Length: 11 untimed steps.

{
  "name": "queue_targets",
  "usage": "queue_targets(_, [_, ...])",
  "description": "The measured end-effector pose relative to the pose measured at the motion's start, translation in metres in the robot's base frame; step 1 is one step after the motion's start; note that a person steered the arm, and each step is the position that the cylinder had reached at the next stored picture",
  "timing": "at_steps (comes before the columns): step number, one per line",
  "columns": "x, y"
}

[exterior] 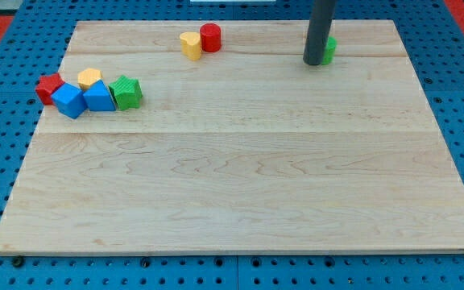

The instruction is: Point at green star

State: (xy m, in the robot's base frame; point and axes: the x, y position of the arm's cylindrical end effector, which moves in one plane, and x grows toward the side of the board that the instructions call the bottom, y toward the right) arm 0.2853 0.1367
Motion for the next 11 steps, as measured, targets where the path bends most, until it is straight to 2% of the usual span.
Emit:
queue_targets(1, [-0.007,0.005])
queue_targets(3, [0.032,-0.031])
queue_targets(5, [0.032,-0.052])
queue_targets(6, [0.03,-0.045])
queue_targets(7, [-0.009,-0.022])
queue_targets(8, [-0.006,-0.012])
queue_targets(10, [0.007,-0.076])
queue_targets(11, [0.007,-0.087])
